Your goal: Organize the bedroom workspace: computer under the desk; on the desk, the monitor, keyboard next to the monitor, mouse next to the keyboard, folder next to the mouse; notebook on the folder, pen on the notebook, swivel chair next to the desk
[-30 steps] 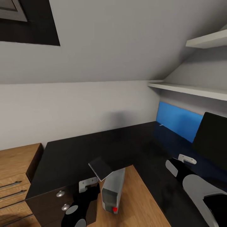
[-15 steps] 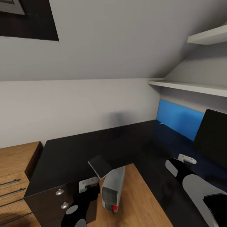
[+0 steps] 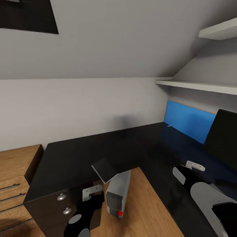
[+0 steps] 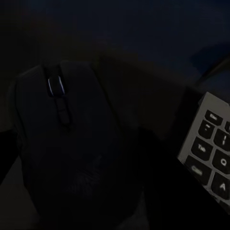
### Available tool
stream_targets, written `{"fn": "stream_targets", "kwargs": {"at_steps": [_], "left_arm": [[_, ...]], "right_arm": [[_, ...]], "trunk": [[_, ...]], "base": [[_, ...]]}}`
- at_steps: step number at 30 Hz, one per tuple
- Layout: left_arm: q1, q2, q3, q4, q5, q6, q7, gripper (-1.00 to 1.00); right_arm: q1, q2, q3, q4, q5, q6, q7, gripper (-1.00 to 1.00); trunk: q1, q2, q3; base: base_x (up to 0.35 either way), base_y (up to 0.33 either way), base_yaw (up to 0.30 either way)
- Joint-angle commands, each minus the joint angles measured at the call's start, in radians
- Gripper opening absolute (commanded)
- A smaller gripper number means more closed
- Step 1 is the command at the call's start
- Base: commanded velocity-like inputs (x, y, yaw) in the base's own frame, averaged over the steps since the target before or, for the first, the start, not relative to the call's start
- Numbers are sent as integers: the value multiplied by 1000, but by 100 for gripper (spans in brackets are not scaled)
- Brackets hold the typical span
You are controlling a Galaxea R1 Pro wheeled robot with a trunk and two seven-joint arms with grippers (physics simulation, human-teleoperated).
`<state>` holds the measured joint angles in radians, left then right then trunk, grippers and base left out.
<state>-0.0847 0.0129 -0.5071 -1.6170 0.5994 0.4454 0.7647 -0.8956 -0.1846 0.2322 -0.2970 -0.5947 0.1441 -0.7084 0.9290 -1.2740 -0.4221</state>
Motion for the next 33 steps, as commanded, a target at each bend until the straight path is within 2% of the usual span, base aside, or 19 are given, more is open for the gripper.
{"fn": "stream_targets", "kwargs": {"at_steps": [1, 22, 33], "left_arm": [[-1, 1, -2, -1, 6, 3, 8, 100], [-1, 1, -2, 0, 7, 4, 8, 100], [-1, 2, -2, 4, 10, 4, 7, 100]], "right_arm": [[0, -1, 9, -2, -7, 7, -6, -100], [-1, -1, 9, -2, -7, 6, -6, -100], [0, -1, 10, -2, -7, 6, -6, -100]], "trunk": [[4, -8, -5], [84, -155, -71], [84, -155, -71]], "base": [[0, 0, 0], [0, 0, -14], [0, 0, -201]]}}
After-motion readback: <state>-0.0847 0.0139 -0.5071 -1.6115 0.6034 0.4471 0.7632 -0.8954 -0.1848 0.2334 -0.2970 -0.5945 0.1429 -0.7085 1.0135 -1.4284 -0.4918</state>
